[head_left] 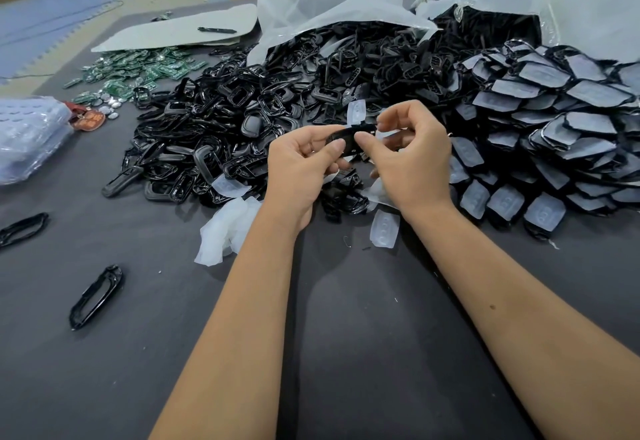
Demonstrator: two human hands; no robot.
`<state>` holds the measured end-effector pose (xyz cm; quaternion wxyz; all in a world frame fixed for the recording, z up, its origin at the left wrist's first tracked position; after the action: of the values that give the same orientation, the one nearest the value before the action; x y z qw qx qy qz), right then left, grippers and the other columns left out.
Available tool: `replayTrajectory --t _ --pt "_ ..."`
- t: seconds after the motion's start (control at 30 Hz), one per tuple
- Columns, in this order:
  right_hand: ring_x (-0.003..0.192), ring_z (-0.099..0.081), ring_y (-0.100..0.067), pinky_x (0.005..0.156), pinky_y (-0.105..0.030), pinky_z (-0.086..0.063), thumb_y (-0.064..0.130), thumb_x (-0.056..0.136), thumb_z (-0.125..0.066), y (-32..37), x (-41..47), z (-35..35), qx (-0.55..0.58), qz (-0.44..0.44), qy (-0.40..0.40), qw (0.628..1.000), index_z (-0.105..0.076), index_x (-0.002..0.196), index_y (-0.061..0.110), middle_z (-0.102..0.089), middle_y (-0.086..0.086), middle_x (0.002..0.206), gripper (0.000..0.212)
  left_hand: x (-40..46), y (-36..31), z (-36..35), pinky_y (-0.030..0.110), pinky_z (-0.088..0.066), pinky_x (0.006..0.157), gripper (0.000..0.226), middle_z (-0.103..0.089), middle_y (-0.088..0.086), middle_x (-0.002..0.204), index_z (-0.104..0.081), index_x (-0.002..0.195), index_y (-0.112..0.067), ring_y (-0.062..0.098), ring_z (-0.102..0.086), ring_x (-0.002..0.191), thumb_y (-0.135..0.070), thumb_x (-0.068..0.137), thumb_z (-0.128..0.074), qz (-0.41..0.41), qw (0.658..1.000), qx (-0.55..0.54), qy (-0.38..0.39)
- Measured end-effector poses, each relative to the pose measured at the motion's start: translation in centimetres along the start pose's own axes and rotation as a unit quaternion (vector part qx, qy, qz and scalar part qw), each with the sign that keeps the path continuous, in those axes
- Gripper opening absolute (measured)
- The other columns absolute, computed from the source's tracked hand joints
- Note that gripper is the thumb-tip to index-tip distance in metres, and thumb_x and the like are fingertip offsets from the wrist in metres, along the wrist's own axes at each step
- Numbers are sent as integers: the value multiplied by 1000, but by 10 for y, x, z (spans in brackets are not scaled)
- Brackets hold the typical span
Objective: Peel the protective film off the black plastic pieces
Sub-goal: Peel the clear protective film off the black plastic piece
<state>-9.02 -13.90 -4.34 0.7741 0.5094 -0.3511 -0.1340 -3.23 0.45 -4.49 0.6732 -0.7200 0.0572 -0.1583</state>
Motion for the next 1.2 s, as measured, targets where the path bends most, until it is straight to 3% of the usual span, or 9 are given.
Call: replayTrajectory --t 0.1,0.33,0.5,0.7,0.87,0.97,1.03,1.13,1.2 --pt "60 -73 -25 55 -46 -63 14 87 -84 -2 1 0 79 -66 51 993 -69 98 6 -75 -7 80 20 0 0 0 18 -53 61 23 -69 -9 65 -77 98 -16 6 -63 57 5 93 -68 -1 1000 -7 4" --pt "47 -69 -15 42 -26 -54 9 88 -82 7 2 5 19 -16 68 997 -66 90 3 -71 -5 67 17 -3 0 -5 21 -53 58 23 -73 -6 79 -73 89 -14 11 -64 55 9 85 -74 -31 999 5 -10" --pt "59 -70 -18 59 -31 -55 22 85 -87 16 16 21 -115 28 120 986 -66 93 10 -72 -4 69 26 1 -3 1 23 -51 55 19 -76 2 87 -70 87 -9 11 -60 52 9 83 -72 -44 999 -3 -21" --pt "72 -65 -5 67 -28 -52 37 77 -91 27 28 36 -313 48 368 874 -76 81 26 -70 10 76 19 3 -2 5 18 -46 51 24 -65 -4 67 -66 84 -12 10 -56 50 12 85 -69 -23 997 -15 -72" --pt "81 -62 -7 70 -27 -48 37 80 -89 31 25 28 -356 41 417 835 -75 81 27 -65 12 84 18 0 -2 1 17 -44 50 23 -63 -2 67 -64 86 -12 9 -55 49 11 86 -68 -5 996 -24 -84" --pt "79 -63 -8 64 -22 -43 30 89 -82 33 31 31 -330 44 399 854 -72 80 23 -67 10 82 15 0 -2 3 17 -43 49 23 -63 1 69 -64 86 -12 10 -55 50 11 87 -68 2 995 -41 -93" --pt "68 -61 -8 59 -22 -41 27 95 -76 30 34 32 -291 33 349 890 -66 81 21 -66 7 76 17 1 -2 4 17 -43 49 24 -63 0 69 -64 86 -13 11 -55 51 11 87 -67 6 993 -59 -102" --pt "55 -62 -13 53 -24 -47 11 97 -71 27 36 30 -101 -13 245 964 -63 90 11 -69 0 67 11 3 -3 6 19 -44 49 23 -61 -5 63 -64 87 -12 11 -54 49 12 86 -66 3 986 -81 -145" --pt "67 -73 -22 56 -30 -57 0 97 -68 29 33 25 62 -62 236 968 -63 103 2 -75 -9 79 8 5 -4 9 20 -44 47 24 -62 1 68 -64 87 -11 10 -55 48 12 86 -66 -11 974 -91 -205"
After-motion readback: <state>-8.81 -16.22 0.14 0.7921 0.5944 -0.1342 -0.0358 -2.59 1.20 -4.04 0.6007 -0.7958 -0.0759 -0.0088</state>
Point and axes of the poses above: each hand's wrist, its own x-axis towards the middle knuckle, its own z-axis out of the back of the hand, y = z × x, the point moved 1 cm from there along x, towards the middle knuckle
